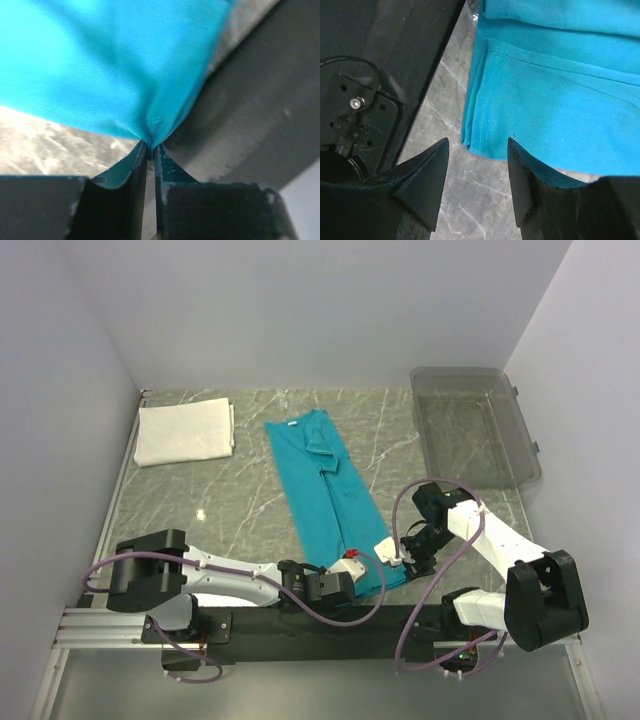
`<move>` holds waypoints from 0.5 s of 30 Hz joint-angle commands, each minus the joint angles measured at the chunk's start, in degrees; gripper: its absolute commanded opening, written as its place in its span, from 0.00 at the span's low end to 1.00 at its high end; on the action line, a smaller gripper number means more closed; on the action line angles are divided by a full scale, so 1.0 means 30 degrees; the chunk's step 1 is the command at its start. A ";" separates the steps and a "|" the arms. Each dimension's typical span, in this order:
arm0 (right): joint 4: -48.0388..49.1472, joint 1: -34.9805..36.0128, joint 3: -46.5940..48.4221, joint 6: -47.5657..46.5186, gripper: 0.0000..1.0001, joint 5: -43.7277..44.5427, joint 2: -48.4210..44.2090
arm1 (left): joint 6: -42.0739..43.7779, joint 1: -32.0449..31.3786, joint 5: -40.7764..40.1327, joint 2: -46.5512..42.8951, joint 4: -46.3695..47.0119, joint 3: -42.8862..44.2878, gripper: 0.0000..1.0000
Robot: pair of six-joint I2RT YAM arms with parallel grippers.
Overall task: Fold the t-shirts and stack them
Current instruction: Fold the tshirt
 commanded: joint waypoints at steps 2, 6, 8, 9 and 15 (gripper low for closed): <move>0.0046 0.0348 -0.0057 -0.1078 0.57 0.0483 0.0054 | -0.0176 0.0360 -0.1903 0.0083 -0.1082 -0.0264 0.12; 0.0077 0.0640 -0.0439 -0.1313 0.57 0.1158 0.0114 | -0.0086 0.0360 -0.1873 0.0230 -0.1082 0.0030 0.02; 0.0192 0.0963 -0.0556 -0.1080 0.57 0.1334 0.0143 | -0.0144 0.0389 -0.1815 0.0259 -0.1082 0.0089 0.02; 0.0280 0.1109 -0.0672 -0.0905 0.57 0.1480 0.0114 | -0.0145 0.0360 -0.1699 0.0259 -0.1053 0.0118 0.02; 0.1977 0.2661 -0.1111 0.1435 0.55 0.2183 0.0319 | -0.0262 0.0360 -0.1347 0.0025 -0.0965 0.0177 0.02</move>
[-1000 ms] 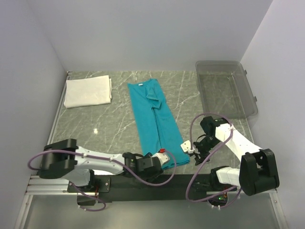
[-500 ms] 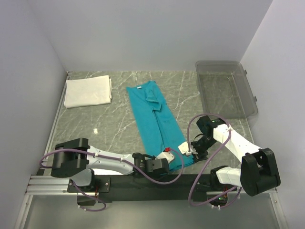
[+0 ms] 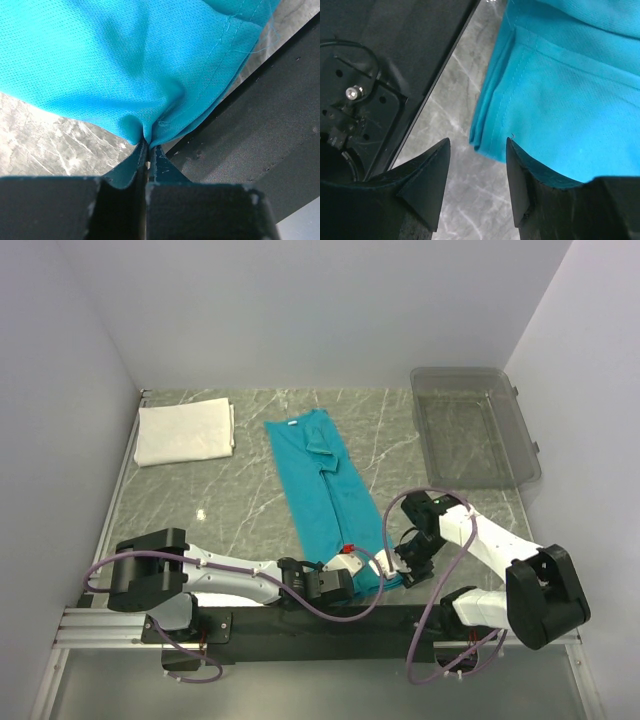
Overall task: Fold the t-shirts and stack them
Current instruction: Fold the tshirt
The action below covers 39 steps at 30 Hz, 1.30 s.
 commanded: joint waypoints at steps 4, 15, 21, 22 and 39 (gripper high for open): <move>0.3132 0.1836 -0.0662 0.3174 0.52 0.1269 0.0269 | -0.0291 0.0039 0.0361 -0.0326 -0.0301 -0.0042 0.02; 0.4101 0.2483 -0.0751 0.4875 0.38 0.1973 0.0679 | -0.0819 0.0069 0.0742 -0.0327 0.0431 -0.0364 0.01; 0.4335 0.2454 -0.0779 0.5579 0.16 0.1973 0.0679 | -0.0966 0.0098 0.0917 -0.0853 0.0608 -0.0862 0.01; 0.4336 0.2453 -0.0780 0.5580 0.12 0.1915 0.0621 | -0.0995 0.0156 0.0918 -0.0912 0.0637 -0.0979 0.01; 0.1350 0.0785 0.3056 0.6224 0.00 -0.1951 0.1204 | 0.0733 0.2670 0.4021 -0.4542 0.2599 -0.1859 0.01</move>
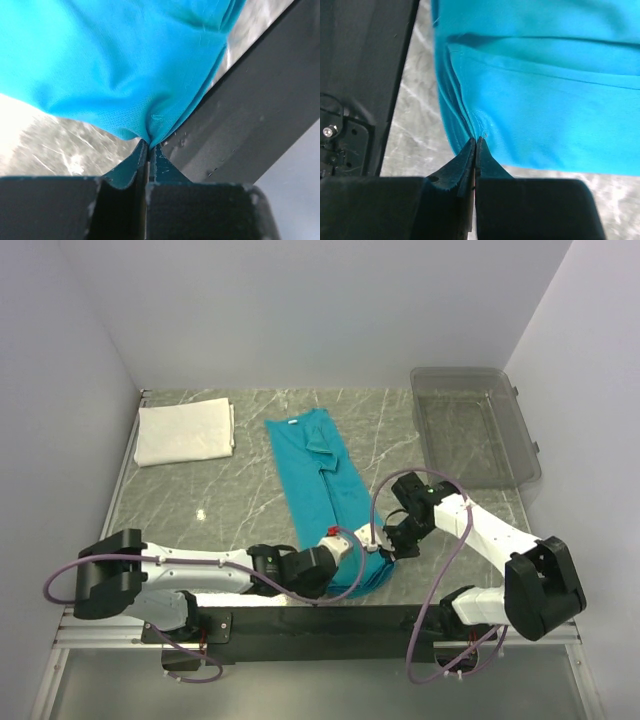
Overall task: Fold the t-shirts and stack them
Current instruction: Fold the tshirt
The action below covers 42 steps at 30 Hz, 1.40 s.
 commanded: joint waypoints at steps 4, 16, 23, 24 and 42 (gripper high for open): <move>-0.1262 -0.0704 0.2186 0.0265 0.00 -0.1429 0.1063 | 0.1026 0.2222 0.2235 -0.1948 0.1414 -0.0520 0.01; -0.2756 -0.1174 0.1402 -0.2165 0.02 -0.0345 0.1388 | 0.1114 0.3103 0.4491 -0.1921 0.1910 -0.1194 0.01; -0.1878 -0.0003 -0.0329 -0.2050 0.17 0.0886 0.0918 | 0.1231 0.3103 0.5634 -0.0400 0.2352 -0.0931 0.01; -0.1877 0.0259 -0.0417 -0.2050 0.18 0.1002 0.0860 | 0.1260 0.3103 0.5722 -0.0252 0.2352 -0.0873 0.01; 0.0816 0.2459 -0.2645 -0.0060 0.50 0.3815 -0.0020 | 0.0822 0.3103 0.6425 0.0365 0.3172 -0.0959 0.01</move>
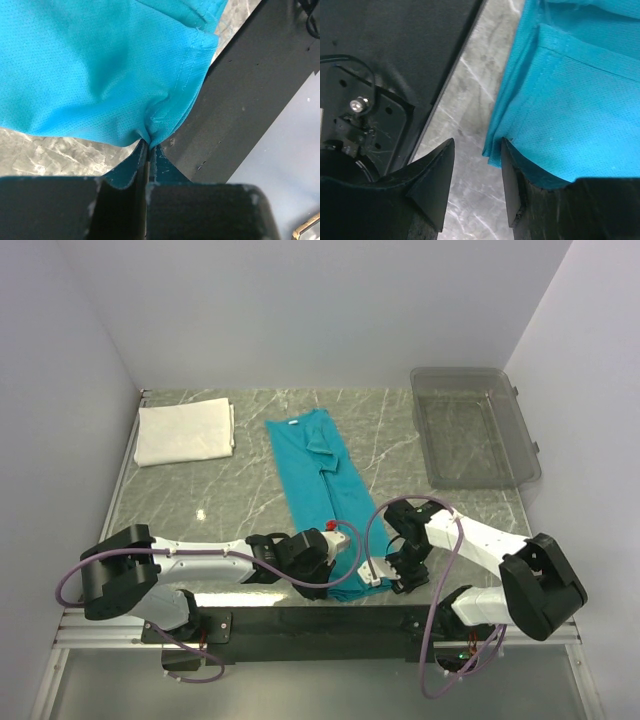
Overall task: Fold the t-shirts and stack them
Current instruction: Fold the tshirt
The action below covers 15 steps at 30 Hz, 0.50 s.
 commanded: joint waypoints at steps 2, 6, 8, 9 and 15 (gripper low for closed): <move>0.2034 0.0645 -0.0300 0.1780 0.50 0.1368 -0.0290 | -0.0104 0.0072 0.0423 -0.0145 0.1031 0.0038 0.01; 0.2739 0.1377 -0.0270 0.2949 0.47 0.1923 -0.0260 | -0.0280 0.0072 0.0394 -0.0292 0.1148 -0.0108 0.01; 0.2915 0.1758 -0.0241 0.3361 0.43 0.2217 -0.0202 | -0.0309 0.0072 0.0364 -0.0379 0.1236 -0.0138 0.01; 0.3003 0.2079 -0.0270 0.3914 0.43 0.2509 -0.0230 | -0.0368 0.0072 0.0393 -0.0380 0.1294 -0.0167 0.01; 0.4146 0.2931 -0.0650 0.5793 0.43 0.4528 -0.0612 | -0.0515 0.0072 0.0686 -0.0497 0.1617 -0.0489 0.01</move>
